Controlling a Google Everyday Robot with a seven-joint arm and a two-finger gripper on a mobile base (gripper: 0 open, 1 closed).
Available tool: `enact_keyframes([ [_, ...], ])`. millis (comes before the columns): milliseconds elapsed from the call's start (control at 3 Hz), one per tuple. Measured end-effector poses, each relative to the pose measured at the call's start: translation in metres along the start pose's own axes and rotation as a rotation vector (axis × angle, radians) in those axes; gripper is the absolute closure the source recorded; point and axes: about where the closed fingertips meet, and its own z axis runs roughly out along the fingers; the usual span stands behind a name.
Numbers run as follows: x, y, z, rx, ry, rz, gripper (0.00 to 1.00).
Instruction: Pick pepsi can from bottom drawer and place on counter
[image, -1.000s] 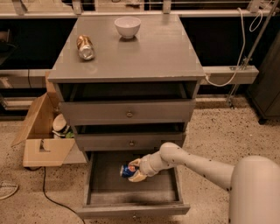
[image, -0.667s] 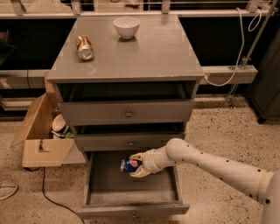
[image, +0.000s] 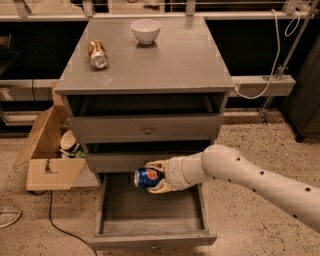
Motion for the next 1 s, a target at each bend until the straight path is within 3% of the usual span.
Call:
enact_keyframes([
  [333,-0.004,-0.005,-0.007,0.009,-0.001,-0.004,1.00],
  [667,-0.030,-0.042,-0.054,0.074,-0.008,-0.033,1.00],
  [1000,-0.063,-0.103,-0.125,0.085,0.049,-0.027,1.00],
])
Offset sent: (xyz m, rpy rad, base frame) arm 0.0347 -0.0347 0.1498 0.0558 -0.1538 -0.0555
